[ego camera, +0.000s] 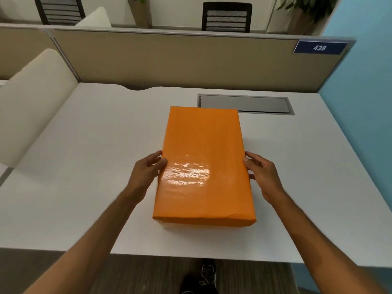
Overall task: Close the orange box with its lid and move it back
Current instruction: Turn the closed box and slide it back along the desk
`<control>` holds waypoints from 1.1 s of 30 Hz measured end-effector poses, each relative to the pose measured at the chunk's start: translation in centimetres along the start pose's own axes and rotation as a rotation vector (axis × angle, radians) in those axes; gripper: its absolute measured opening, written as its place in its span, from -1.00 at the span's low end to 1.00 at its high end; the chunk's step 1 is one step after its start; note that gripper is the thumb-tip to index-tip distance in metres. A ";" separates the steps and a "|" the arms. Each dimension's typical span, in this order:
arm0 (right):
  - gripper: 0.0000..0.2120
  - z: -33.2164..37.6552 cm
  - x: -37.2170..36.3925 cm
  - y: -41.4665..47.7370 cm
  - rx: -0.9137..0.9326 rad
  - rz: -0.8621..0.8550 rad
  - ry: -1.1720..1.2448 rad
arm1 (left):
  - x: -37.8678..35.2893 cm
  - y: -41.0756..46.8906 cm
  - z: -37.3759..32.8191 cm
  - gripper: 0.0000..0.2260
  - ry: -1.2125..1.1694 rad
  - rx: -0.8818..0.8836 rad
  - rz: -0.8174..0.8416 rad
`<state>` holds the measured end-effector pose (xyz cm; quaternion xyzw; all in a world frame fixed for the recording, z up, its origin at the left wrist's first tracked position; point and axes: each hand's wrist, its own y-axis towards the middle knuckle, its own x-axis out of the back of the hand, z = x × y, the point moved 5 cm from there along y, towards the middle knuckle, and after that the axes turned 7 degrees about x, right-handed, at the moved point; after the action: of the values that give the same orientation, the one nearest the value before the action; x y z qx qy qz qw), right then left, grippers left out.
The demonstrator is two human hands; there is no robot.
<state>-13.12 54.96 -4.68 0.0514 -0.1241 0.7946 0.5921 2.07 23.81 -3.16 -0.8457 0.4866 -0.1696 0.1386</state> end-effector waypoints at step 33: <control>-0.40 2.5 -5.6 -2.2 -0.149 0.243 0.342 | 4.5 -4.1 0.0 -0.52 -0.225 0.117 -0.004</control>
<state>-9.51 49.77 -3.27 -0.1431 -0.0856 0.8459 0.5065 7.34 21.91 -0.82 -0.8507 0.4557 -0.1022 0.2411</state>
